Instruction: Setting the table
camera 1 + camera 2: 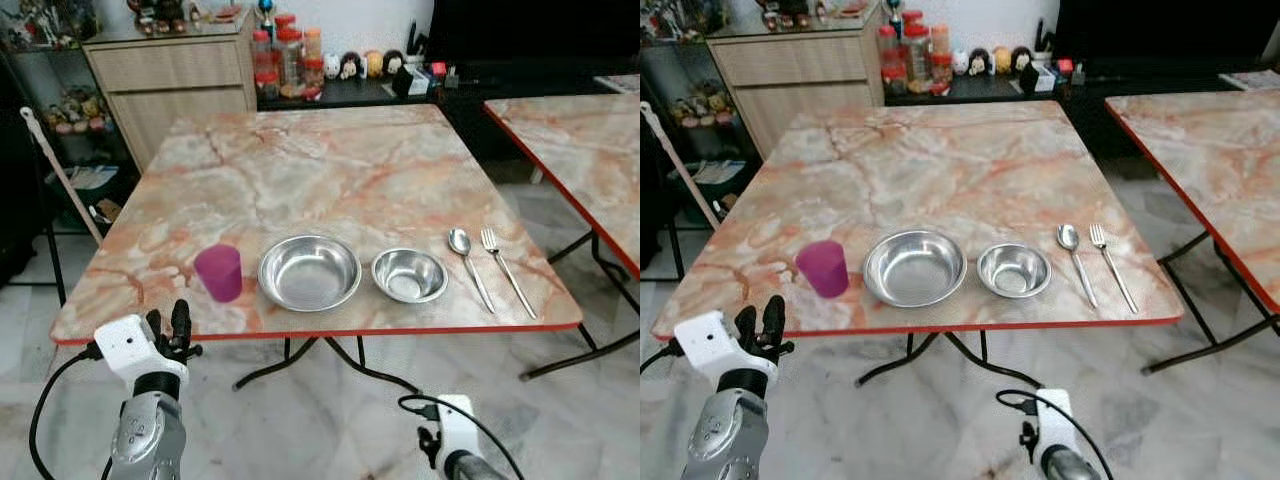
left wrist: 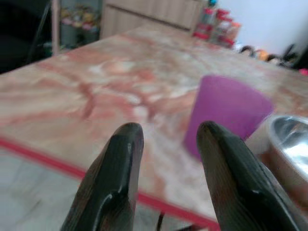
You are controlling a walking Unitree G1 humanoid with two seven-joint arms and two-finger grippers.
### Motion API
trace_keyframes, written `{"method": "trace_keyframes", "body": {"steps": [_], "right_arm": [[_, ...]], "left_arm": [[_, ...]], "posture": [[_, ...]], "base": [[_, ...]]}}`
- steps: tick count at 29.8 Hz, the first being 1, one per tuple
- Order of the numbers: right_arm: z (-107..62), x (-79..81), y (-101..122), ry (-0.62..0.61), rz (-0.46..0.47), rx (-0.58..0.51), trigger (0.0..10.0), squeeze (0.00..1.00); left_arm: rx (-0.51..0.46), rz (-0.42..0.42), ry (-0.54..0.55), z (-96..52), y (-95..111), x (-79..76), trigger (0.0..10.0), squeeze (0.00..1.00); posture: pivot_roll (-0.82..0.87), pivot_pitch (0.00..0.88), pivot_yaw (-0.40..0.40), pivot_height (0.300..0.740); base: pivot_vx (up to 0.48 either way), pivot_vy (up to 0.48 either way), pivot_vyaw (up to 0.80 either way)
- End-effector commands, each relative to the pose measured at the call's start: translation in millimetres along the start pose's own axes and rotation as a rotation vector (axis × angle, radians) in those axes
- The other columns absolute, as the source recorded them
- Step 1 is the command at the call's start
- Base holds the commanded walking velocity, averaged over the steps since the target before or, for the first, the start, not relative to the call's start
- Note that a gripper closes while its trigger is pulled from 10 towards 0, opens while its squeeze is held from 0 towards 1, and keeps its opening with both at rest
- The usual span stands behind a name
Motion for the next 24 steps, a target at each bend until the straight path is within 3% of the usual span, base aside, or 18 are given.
{"method": "trace_keyframes", "body": {"steps": [1, 8, 12, 14, 17, 22, 24], "right_arm": [[0.5, 2.1, 1, 0.003, 0.006, -0.003, 10.0, 0.00], [0.8, 2.0, 3, 0.002, 0.013, -0.006, 10.0, 0.00], [0.6, 0.9, 2, -0.004, 0.017, -0.002, 10.0, 0.00], [0.6, 1.3, 2, -0.004, 0.016, 0.000, 10.0, 0.00], [0.9, 2.5, 2, -0.001, 0.014, -0.001, 10.0, 0.00], [1.7, 4.1, 6, -0.001, 0.019, -0.011, 10.0, 0.00], [1.7, 2.9, 7, -0.008, 0.036, -0.015, 10.0, 0.00]], "left_arm": [[-0.004, 0.014, -0.007, 1.3, 2, -3.3, 10.0, 0.00], [0.008, -0.001, -0.004, 6.1, 1, -5.7, 10.0, 0.00], [0.056, -0.083, -0.027, 12.2, -4, -12.6, 10.0, 0.00], [0.099, -0.167, -0.068, 20.4, -8, -27.2, 10.0, 0.00], [0.119, -0.207, -0.104, 32.2, -9, -45.6, 10.0, 0.00], [0.119, -0.232, -0.129, 44.0, -6, -62.7, 10.0, 0.00], [0.110, -0.205, -0.152, 48.4, -5, -70.0, 10.0, 0.00]], "posture": [[0.15, 0.000, 0.020, 0.740], [0.16, 0.000, 0.013, 0.740], [0.16, 0.000, 0.006, 0.740], [0.16, 0.005, 0.001, 0.740], [0.16, 0.004, 0.002, 0.740], [0.14, 0.000, 0.011, 0.740], [0.13, 0.000, 0.013, 0.740]], "base": [[0.000, -0.405, 0.00], [0.000, -0.171, 0.00], [0.000, 0.000, 0.00], [0.000, 0.000, 0.00], [0.000, 0.000, 0.00], [0.000, 0.000, 0.00], [0.000, 0.000, 0.00]]}}
Point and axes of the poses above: a point about 5 cm out from each wrist's last joint towards the gripper, its own z axis pointing out of the wrist towards the gripper, its own y axis along the axis of the wrist's last joint, x = y × z, the point moved 2 cm from there along z, pointing out of the wrist towards the gripper, and after that the axes turned 1 degree about -z, right-handed, at the moved point
